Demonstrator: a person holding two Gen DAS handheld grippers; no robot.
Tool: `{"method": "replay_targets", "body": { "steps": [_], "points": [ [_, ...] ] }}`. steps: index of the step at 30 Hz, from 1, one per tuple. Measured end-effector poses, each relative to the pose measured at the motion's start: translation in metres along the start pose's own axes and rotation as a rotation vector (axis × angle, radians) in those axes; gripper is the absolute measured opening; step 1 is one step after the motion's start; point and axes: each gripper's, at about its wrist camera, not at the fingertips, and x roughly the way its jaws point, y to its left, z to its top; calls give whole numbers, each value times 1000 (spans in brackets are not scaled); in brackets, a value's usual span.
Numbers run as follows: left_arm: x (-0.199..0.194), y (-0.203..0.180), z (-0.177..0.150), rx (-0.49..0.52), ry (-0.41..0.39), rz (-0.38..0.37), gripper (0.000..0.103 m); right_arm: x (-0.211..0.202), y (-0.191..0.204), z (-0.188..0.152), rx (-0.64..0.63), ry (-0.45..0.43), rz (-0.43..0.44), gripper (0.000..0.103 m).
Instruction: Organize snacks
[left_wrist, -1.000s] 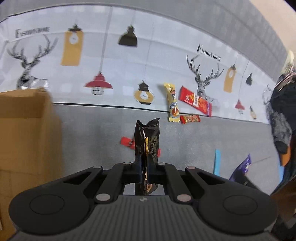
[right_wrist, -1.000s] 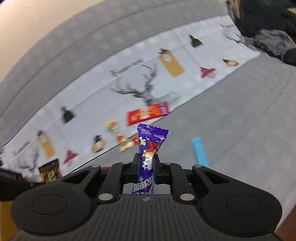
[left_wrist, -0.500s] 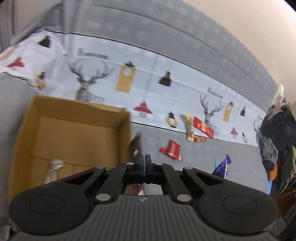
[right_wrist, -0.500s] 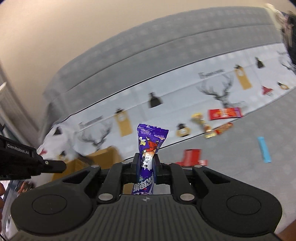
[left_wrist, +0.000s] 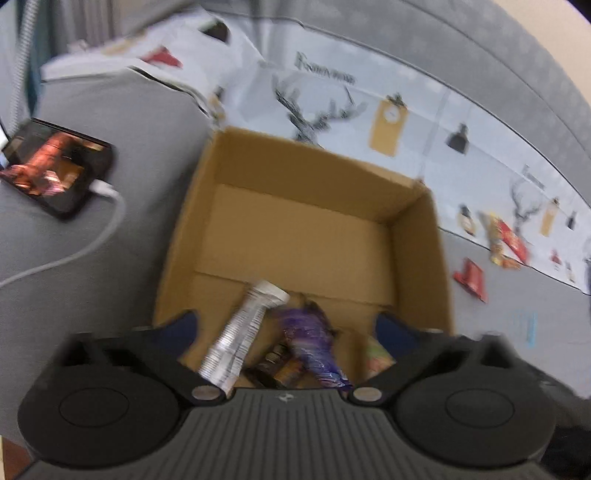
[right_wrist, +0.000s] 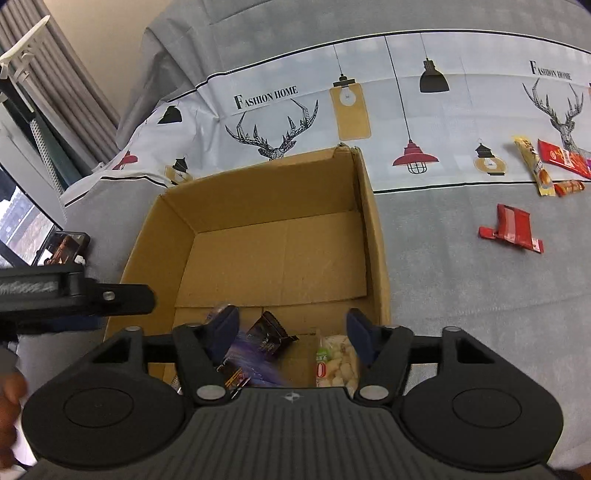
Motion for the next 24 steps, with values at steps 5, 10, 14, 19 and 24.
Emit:
{"method": "replay_targets", "body": {
  "steps": [5, 10, 14, 19, 24],
  "points": [
    [-13, 7, -26, 64, -43, 64, 103, -38, 1, -12, -44, -60, -48, 83],
    [-34, 9, -57, 96, -83, 101, 103, -78, 6, -38, -112, -124, -93, 93],
    [-52, 5, -75, 183, -167, 166, 103, -94, 11, -58, -97, -120, -98, 94],
    [-69, -2, -85, 241, -179, 140, 103, -108, 18, -76, -93, -118, -102, 94],
    [-80, -11, -96, 275, -199, 105, 103, -119, 27, -83, -111, -149, -115, 96]
  ]
}}
